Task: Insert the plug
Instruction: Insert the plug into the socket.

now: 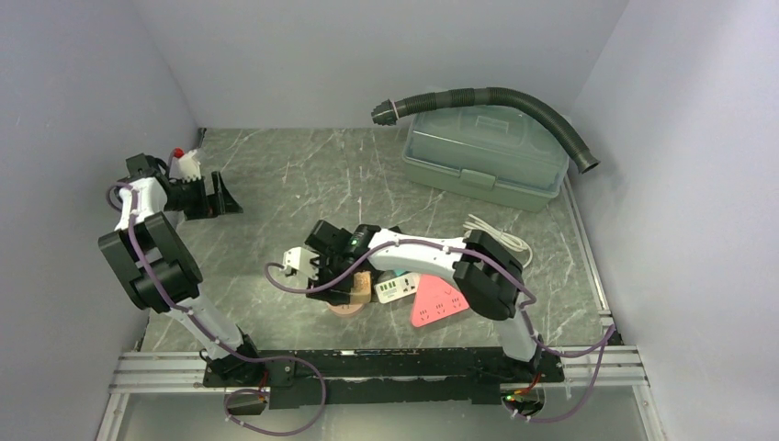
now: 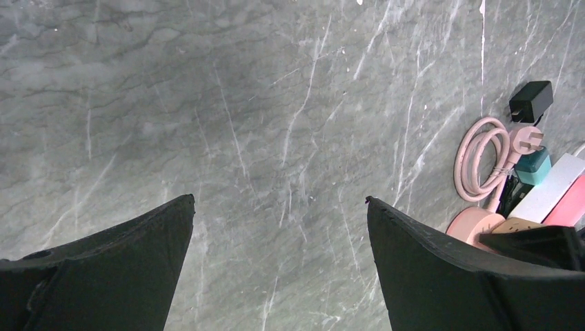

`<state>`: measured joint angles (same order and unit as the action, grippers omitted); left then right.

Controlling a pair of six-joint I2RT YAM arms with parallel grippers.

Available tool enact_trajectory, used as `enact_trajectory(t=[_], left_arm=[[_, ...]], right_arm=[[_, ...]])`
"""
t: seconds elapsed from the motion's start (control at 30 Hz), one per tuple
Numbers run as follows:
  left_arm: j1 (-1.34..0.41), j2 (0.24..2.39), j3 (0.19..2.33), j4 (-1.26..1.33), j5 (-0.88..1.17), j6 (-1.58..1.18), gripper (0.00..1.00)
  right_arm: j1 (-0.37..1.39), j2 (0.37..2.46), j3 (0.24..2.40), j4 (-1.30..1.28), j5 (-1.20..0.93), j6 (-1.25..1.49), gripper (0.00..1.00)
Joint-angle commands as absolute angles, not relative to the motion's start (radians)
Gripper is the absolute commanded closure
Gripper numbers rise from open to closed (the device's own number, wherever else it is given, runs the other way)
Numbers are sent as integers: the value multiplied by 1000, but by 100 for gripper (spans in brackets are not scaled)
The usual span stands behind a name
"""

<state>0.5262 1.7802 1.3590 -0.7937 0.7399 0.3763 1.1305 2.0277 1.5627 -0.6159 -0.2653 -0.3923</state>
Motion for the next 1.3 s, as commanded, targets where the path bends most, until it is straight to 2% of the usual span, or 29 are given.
enact_trajectory(t=[0.0, 0.03, 0.07, 0.27, 0.33, 0.4, 0.47, 0.5, 0.57, 0.6, 0.63, 1.27], left_arm=[[548, 1749, 1414, -850, 764, 394, 0], [550, 1749, 1419, -858, 764, 395, 0], [551, 1748, 1424, -869, 763, 398, 0], [551, 1712, 1415, -910, 764, 407, 0], [549, 1701, 1408, -921, 768, 411, 0], [542, 1683, 1400, -927, 764, 413, 0], [532, 1670, 1399, -937, 756, 415, 0], [527, 1665, 1398, -939, 753, 414, 0], [521, 1658, 1398, -942, 748, 410, 0], [519, 1656, 1396, -943, 747, 406, 0], [517, 1654, 1395, -943, 746, 403, 0], [515, 1655, 1398, -939, 726, 406, 0]], right_arm=[[1112, 2093, 1611, -653, -246, -361, 7], [1107, 2101, 1646, -659, -250, -361, 1], [1103, 2106, 1684, -660, -255, -359, 0], [1072, 2101, 1869, -662, -285, -346, 0], [1063, 2068, 1875, -660, -286, -338, 0], [1048, 2021, 1847, -648, -302, -323, 5], [1033, 1971, 1794, -631, -317, -301, 21], [1028, 1951, 1763, -620, -321, -297, 36], [1029, 1924, 1713, -610, -316, -283, 77], [1029, 1922, 1703, -618, -312, -275, 95], [1029, 1924, 1699, -630, -312, -266, 100], [1079, 1970, 1591, -642, -334, -235, 100]])
